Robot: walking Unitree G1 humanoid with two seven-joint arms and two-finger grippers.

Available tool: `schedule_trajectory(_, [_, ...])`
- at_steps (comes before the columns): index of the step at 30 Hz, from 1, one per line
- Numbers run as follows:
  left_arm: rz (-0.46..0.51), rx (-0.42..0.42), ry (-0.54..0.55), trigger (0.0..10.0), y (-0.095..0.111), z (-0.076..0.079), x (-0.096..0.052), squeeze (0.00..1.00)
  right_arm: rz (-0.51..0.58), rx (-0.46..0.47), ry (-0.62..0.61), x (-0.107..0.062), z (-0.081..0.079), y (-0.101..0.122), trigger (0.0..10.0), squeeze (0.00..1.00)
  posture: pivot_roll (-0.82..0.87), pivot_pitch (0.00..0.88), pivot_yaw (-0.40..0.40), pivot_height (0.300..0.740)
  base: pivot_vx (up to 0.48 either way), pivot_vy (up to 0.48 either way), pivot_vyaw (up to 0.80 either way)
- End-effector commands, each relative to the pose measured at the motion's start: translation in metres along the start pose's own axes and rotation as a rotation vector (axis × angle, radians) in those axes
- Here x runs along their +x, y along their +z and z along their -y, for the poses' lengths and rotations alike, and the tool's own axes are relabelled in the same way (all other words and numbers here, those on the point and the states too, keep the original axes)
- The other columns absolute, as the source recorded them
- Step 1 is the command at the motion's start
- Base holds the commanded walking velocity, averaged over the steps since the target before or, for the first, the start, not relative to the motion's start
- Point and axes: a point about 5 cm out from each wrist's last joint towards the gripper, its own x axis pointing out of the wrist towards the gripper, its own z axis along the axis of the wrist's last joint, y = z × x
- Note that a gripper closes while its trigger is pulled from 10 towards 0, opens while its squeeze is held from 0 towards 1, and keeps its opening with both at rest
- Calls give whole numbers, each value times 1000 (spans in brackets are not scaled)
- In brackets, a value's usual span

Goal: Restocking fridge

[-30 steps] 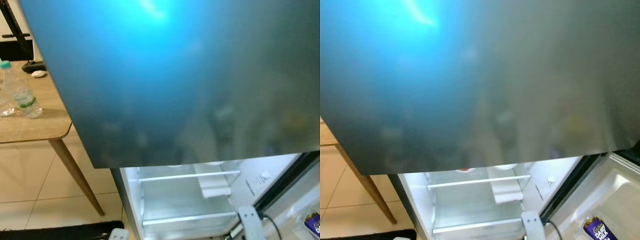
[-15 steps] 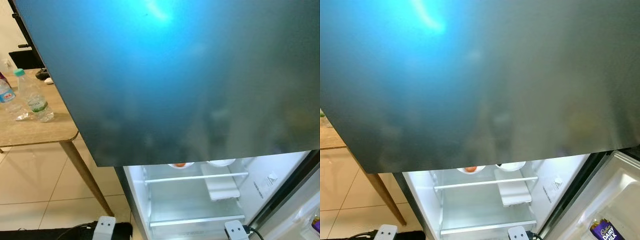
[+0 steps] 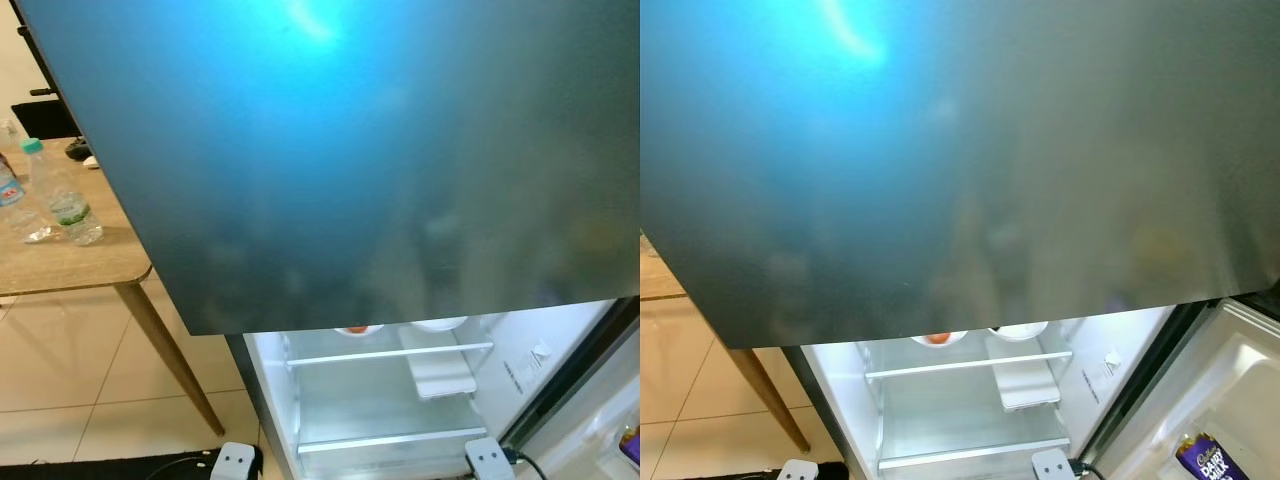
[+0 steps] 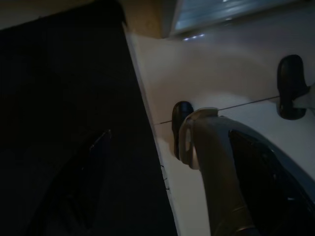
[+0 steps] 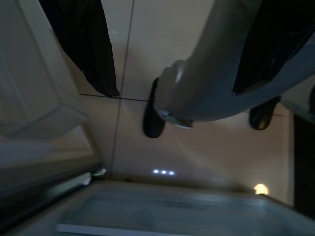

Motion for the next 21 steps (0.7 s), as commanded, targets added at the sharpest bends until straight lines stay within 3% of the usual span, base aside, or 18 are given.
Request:
schedule_trajectory(1, [-15, 49, -30, 10000, 1, 5, 1, 0, 12, 15, -14, 0, 3, 3, 10000, 0, -117, 0, 34, 740, 0, 0, 0])
schedule_trajectory(8, [-39, 157, -27, 10000, 7, -6, 0, 0, 42, 53, -28, 1, 1, 10, 10000, 0, -156, 0, 71, 740, 0, 0, 0])
schedule_trajectory(14, [5, 118, 14, 10000, 22, -13, 0, 0, 11, 63, -24, 1, -3, 2, 10000, 0, -97, 0, 21, 740, 0, 0, 0])
schedule_trajectory(15, [24, 66, 22, 10000, 25, -13, 0, 0, -5, 39, -10, 1, -6, -2, 10000, 0, -81, 0, 8, 740, 0, 0, 0])
schedule_trajectory(19, [42, 1, 21, 10000, 25, -4, 2, 0, -16, -41, 20, 2, -10, -2, 10000, 0, -81, 0, -4, 740, 0, 0, 0])
schedule_trajectory(21, [27, -23, 11, 10000, 18, 4, 3, 0, 11, -35, 25, 3, -10, 6, 10000, 0, -71, 0, -16, 740, 0, 0, 0])
